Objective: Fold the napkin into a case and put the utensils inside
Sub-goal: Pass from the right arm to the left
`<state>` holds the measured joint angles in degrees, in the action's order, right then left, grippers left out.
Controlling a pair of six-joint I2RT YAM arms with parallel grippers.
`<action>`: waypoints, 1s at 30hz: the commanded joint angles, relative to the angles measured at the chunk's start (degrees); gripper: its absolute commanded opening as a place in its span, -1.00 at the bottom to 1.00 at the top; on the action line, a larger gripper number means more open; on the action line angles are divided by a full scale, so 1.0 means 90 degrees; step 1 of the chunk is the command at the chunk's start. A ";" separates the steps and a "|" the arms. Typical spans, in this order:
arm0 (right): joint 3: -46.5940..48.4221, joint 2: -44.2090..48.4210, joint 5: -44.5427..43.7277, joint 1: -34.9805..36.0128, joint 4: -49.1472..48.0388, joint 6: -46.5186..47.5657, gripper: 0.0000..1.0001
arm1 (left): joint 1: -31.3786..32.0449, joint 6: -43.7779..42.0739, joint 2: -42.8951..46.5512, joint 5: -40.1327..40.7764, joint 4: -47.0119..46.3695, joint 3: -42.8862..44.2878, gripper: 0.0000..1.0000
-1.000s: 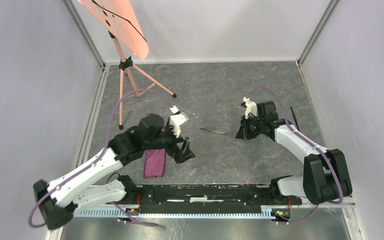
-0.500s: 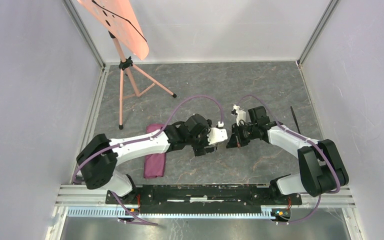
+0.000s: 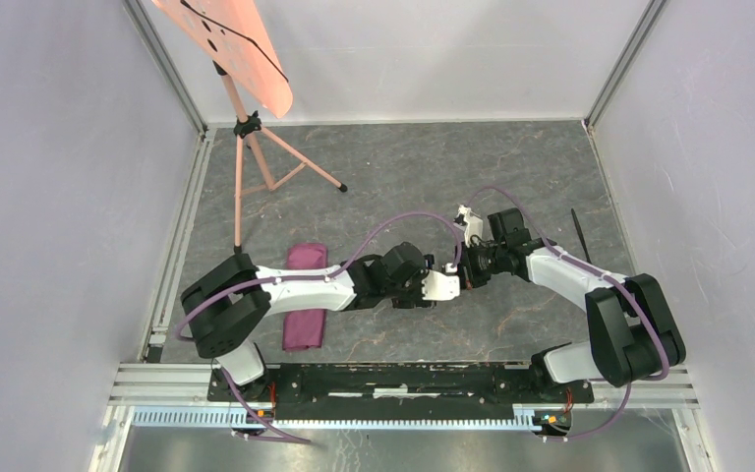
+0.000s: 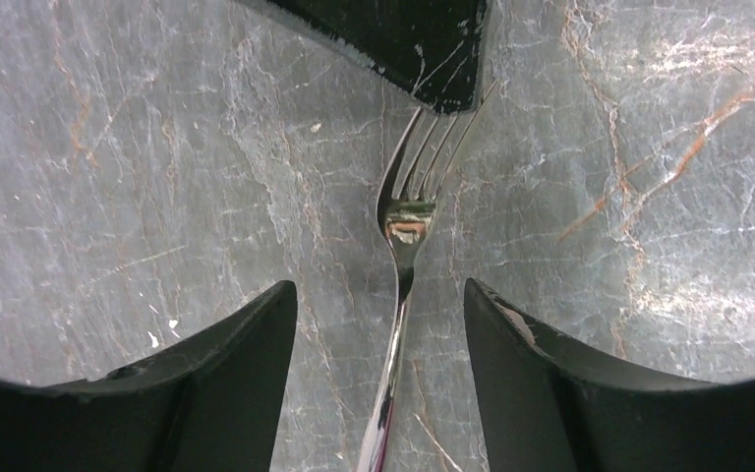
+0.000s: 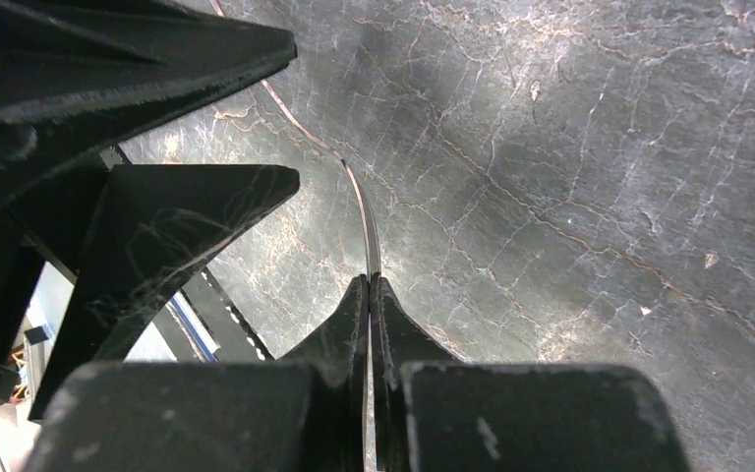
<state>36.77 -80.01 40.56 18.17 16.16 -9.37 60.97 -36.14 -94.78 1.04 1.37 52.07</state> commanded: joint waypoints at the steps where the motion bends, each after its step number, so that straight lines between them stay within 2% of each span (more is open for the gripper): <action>1: 0.0080 0.0071 0.0259 0.0022 -0.0191 -0.0014 -1.00 | 0.0196 -0.0546 -0.0167 0.0543 -0.0633 -0.0101 0.36; 16: 0.0064 0.0091 0.0269 0.0021 -0.0169 -0.0024 -1.00 | 0.0705 -0.1120 -0.0436 0.1859 -0.1132 -0.0346 -0.12; 19: 0.0059 0.0119 0.0278 0.0021 -0.0165 -0.0036 -1.00 | 0.0768 -0.1151 -0.0426 0.1996 -0.1196 -0.0333 -0.31; 25: 0.0120 0.0225 0.0333 0.0022 -0.0183 -0.0091 -0.99 | 0.0803 -0.0955 -0.0158 0.1974 -0.1213 -0.0363 -0.94; 26: 0.0178 0.0245 0.0328 0.0022 -0.0187 -0.0106 -0.92 | 0.0805 -0.0858 -0.0061 0.1974 -0.1216 -0.0399 -0.95; 30: 0.0398 0.0615 0.0201 -0.0035 -0.0750 -0.0667 -0.09 | 0.0748 -0.0288 0.0481 0.2058 -0.0982 -0.0509 -0.95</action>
<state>36.97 -79.02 41.82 18.15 15.42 -11.22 67.96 -44.05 -97.08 17.91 -6.04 47.90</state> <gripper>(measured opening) 0.313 0.059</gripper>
